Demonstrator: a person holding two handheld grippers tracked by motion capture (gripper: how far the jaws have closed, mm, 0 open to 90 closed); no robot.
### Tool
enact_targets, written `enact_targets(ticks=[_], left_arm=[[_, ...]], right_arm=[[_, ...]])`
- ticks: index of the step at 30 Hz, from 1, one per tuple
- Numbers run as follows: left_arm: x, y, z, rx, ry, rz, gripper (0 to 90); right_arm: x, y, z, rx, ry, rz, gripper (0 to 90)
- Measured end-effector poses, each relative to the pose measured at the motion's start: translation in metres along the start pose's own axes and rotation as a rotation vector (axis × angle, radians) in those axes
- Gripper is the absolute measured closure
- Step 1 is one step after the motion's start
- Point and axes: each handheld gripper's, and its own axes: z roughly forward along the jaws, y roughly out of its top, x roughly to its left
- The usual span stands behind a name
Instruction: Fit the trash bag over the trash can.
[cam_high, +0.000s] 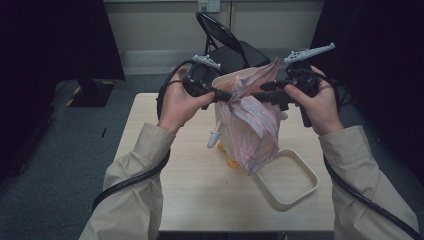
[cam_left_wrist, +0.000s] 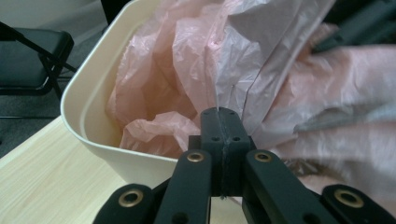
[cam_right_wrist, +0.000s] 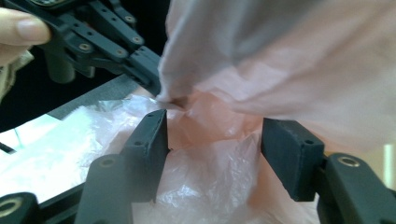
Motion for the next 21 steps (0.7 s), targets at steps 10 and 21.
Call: enact_targets(ticks=[10,21], left_arm=[[-0.005,0.001,0.003,0.005,-0.011,0.005,90.0],[0.011,-0.003,-0.015,-0.016,0.075,-0.026,90.0]], right_arm=[[0.006,0.004,0.035,0.033,0.059,0.028,61.0],[-0.008,0.001,0.017,0.022,0.036,0.015,86.0]])
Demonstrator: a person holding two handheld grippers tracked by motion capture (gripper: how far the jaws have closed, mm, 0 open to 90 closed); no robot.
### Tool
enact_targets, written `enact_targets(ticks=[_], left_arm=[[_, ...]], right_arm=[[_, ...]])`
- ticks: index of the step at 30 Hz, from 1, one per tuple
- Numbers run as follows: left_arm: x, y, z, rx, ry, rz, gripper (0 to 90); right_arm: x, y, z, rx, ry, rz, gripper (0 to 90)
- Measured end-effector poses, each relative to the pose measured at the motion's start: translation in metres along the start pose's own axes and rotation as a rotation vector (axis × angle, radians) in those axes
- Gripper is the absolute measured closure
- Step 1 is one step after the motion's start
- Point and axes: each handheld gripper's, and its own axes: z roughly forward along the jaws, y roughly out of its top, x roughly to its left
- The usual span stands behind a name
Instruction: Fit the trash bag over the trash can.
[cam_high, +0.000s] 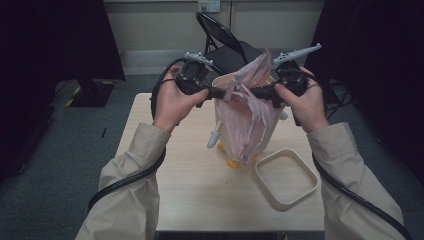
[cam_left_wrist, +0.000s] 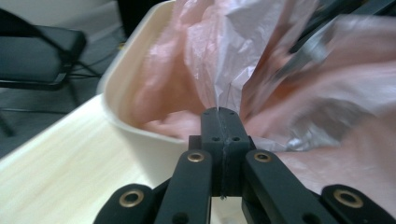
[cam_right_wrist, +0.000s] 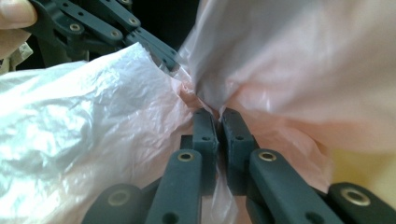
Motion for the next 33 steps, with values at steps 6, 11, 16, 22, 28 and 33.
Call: enact_targets(ticks=[6,11,16,22,28,33], left_arm=[[0.006,0.002,-0.006,0.018,0.054,-0.008,90.0],[0.016,0.001,-0.011,0.039,0.104,-0.016,90.0],[0.025,0.0,-0.012,0.066,0.156,-0.014,90.0],[0.034,-0.001,-0.012,0.082,0.205,-0.019,90.0],[0.046,-0.004,-0.012,0.105,0.229,-0.045,90.0],[0.055,-0.019,0.003,0.135,0.18,-0.084,90.0]], right_arm=[[-0.012,-0.01,-0.022,-0.007,-0.039,0.02,87.3],[-0.024,-0.018,-0.045,-0.029,-0.093,0.034,87.5],[-0.038,-0.028,-0.064,-0.043,-0.129,0.054,87.5],[-0.057,-0.041,-0.074,-0.08,-0.157,0.116,87.6],[-0.065,-0.045,-0.073,-0.08,-0.188,0.103,87.5],[-0.075,-0.058,-0.069,-0.103,-0.157,0.133,87.7]])
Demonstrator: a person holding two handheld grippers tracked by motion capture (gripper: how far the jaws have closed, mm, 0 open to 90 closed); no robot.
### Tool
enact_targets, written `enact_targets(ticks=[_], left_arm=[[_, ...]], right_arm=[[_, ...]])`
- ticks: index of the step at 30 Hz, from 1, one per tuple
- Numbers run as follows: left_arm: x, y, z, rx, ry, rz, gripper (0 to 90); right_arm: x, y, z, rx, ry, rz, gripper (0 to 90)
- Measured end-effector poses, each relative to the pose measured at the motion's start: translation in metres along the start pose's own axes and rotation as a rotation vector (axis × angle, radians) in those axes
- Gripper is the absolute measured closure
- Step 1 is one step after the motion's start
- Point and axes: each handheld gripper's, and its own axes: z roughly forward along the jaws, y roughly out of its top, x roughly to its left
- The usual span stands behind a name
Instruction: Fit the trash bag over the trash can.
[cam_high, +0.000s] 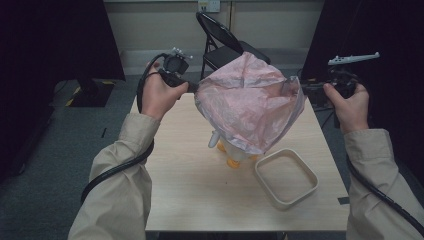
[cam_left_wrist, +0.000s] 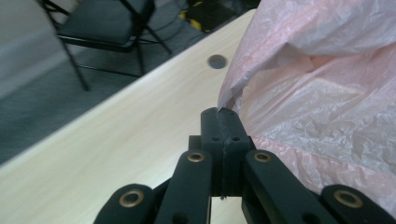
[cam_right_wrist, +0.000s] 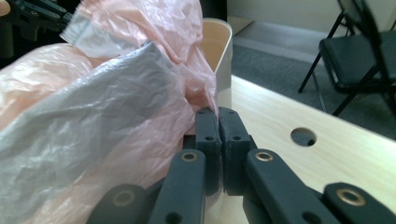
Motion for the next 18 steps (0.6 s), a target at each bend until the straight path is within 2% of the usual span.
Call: enact_targets(ticks=[2,6,9,12,13,14,15,17,18], left_arm=[[-0.001,-0.002,0.005,0.005,-0.008,0.003,90.0],[-0.001,-0.005,0.008,0.004,-0.044,-0.009,90.0],[-0.002,-0.006,0.01,0.002,-0.044,-0.019,90.0],[-0.002,-0.005,0.011,-0.002,-0.021,-0.008,90.0],[-0.002,-0.003,0.009,-0.011,-0.017,-0.007,90.0],[-0.003,-0.002,0.008,-0.005,-0.012,-0.004,90.0],[-0.002,0.0,0.007,-0.011,0.006,0.004,90.0],[-0.001,0.001,0.007,-0.007,0.018,0.003,90.0],[0.001,0.003,0.006,-0.009,0.023,-0.006,90.0]], right_arm=[[-0.002,-0.003,0.005,0.001,0.024,0.029,87.9],[0.001,-0.002,0.011,0.02,0.006,0.021,88.0],[0.003,-0.002,0.012,0.035,-0.012,0.01,88.3],[0.003,-0.003,0.013,0.027,-0.018,0.005,88.3],[0.003,-0.003,0.01,-0.005,-0.096,-0.012,88.6],[0.003,-0.001,0.009,-0.011,-0.116,-0.032,88.6],[0.003,0.0,0.008,-0.015,-0.118,-0.048,88.5],[0.0,0.003,0.004,-0.041,-0.11,-0.024,88.5],[-0.002,0.005,0.002,-0.067,-0.127,-0.034,88.6]])
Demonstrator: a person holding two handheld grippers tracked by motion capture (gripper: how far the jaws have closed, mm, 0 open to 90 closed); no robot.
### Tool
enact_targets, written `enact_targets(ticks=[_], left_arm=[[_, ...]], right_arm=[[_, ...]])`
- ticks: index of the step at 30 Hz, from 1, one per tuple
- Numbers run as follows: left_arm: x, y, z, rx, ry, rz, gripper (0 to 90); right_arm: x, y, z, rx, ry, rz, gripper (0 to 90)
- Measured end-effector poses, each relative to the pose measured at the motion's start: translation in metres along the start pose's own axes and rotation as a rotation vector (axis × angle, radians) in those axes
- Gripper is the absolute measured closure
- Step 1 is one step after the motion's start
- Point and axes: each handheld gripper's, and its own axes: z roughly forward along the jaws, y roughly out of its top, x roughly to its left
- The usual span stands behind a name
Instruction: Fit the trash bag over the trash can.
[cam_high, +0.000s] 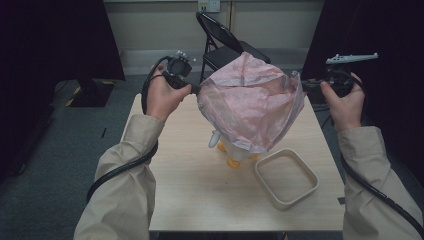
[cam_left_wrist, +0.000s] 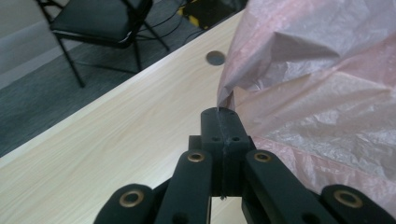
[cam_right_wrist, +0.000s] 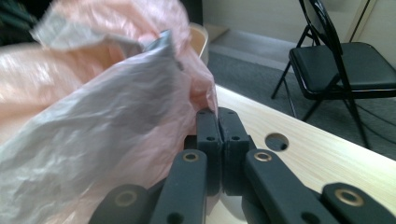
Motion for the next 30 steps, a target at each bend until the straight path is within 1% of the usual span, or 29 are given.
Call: enact_targets(ticks=[1,2,3,4,5,6,7,8,9,10,11,12,13,14,15,16,17,18,19,20,21,22,23,24,25,26,27,29,30], left_arm=[[0.005,0.004,-0.003,-0.026,0.002,-0.018,90.0],[0.006,0.005,-0.004,-0.039,0.01,-0.02,90.0],[0.009,0.007,-0.005,-0.046,0.009,-0.031,90.0],[0.011,0.008,-0.005,-0.055,0.006,-0.038,90.0],[0.013,0.009,-0.004,-0.056,0.008,-0.045,90.0],[0.016,0.01,-0.002,-0.041,-0.001,-0.047,90.0],[0.017,0.011,0.001,-0.04,-0.003,-0.047,90.0],[0.019,0.01,0.005,-0.027,-0.01,-0.053,90.0],[0.019,0.01,0.005,-0.027,-0.01,-0.053,90.0],[0.019,0.008,0.013,0.0,-0.023,-0.049,90.0],[0.019,0.008,0.013,0.0,-0.023,-0.049,90.0],[0.015,0.003,0.024,0.051,-0.052,-0.054,90.0],[0.014,0.001,0.029,0.052,-0.064,-0.039,90.0],[0.012,-0.001,0.033,0.063,-0.064,-0.037,90.0],[0.011,-0.004,0.037,0.079,-0.068,-0.038,90.0],[0.01,-0.006,0.04,0.077,-0.072,-0.038,90.0],[0.01,-0.006,0.04,0.077,-0.072,-0.038,90.0],[0.008,-0.008,0.046,0.088,-0.111,-0.05,90.0],[0.006,-0.009,0.047,0.075,-0.103,-0.046,90.0],[0.005,-0.01,0.048,0.08,-0.107,-0.042,90.0],[0.003,-0.01,0.048,0.079,-0.114,-0.045,90.0],[0.001,-0.01,0.047,0.077,-0.107,-0.034,90.0],[0.0,-0.01,0.046,0.075,-0.105,-0.035,90.0],[-0.001,-0.011,0.044,0.071,-0.114,-0.034,90.0],[-0.001,-0.012,0.042,0.064,-0.11,-0.035,90.0],[-0.002,-0.013,0.04,0.065,-0.11,-0.04,90.0],[-0.002,-0.013,0.04,0.065,-0.11,-0.04,90.0],[-0.005,-0.015,0.036,0.046,-0.099,-0.04,90.0],[-0.006,-0.016,0.035,0.038,-0.089,-0.039,90.0]], right_arm=[[-0.001,0.002,-0.001,-0.015,-0.007,-0.002,88.6],[-0.003,0.005,-0.001,-0.006,-0.009,-0.005,88.6],[-0.003,0.006,0.0,-0.014,-0.014,-0.013,88.6],[-0.004,0.008,0.001,-0.035,-0.003,-0.01,88.5],[-0.006,0.009,0.002,-0.048,0.003,-0.009,88.5],[-0.007,0.01,0.002,-0.072,-0.013,-0.015,88.6],[-0.009,0.01,0.004,-0.068,-0.013,-0.011,88.5],[-0.012,0.009,0.009,-0.029,-0.022,-0.008,88.5],[-0.016,0.004,0.016,0.004,-0.016,-0.003,88.6],[-0.019,-0.002,0.024,0.046,0.003,0.016,88.8],[-0.02,-0.008,0.03,0.073,0.01,0.02,88.9],[-0.02,-0.017,0.039,0.1,0.039,0.011,89.1],[-0.019,-0.022,0.044,0.111,0.062,0.015,89.2],[-0.018,-0.027,0.049,0.114,0.075,0.025,89.4],[-0.017,-0.031,0.052,0.094,0.091,0.03,89.5],[-0.015,-0.034,0.055,0.089,0.115,0.036,89.7],[-0.015,-0.034,0.055,0.089,0.115,0.036,89.7],[-0.013,-0.039,0.058,0.076,0.111,0.042,89.7],[-0.013,-0.04,0.059,0.07,0.121,0.045,89.7],[-0.013,-0.042,0.058,0.063,0.121,0.046,89.7],[-0.013,-0.043,0.057,0.053,0.115,0.054,89.4],[-0.014,-0.044,0.056,0.045,0.11,0.056,88.5],[-0.014,-0.044,0.052,0.044,0.09,0.06,85.2],[-0.013,-0.044,0.05,0.047,0.068,0.06,79.4],[-0.012,-0.043,0.046,0.053,0.038,0.045,72.9],[-0.011,-0.042,0.043,0.057,0.028,0.035,72.7],[-0.009,-0.041,0.037,0.059,0.025,0.024,68.3],[-0.007,-0.038,0.029,0.069,-0.005,0.014,56.9],[-0.005,-0.036,0.022,0.077,-0.024,0.003,53.7]])
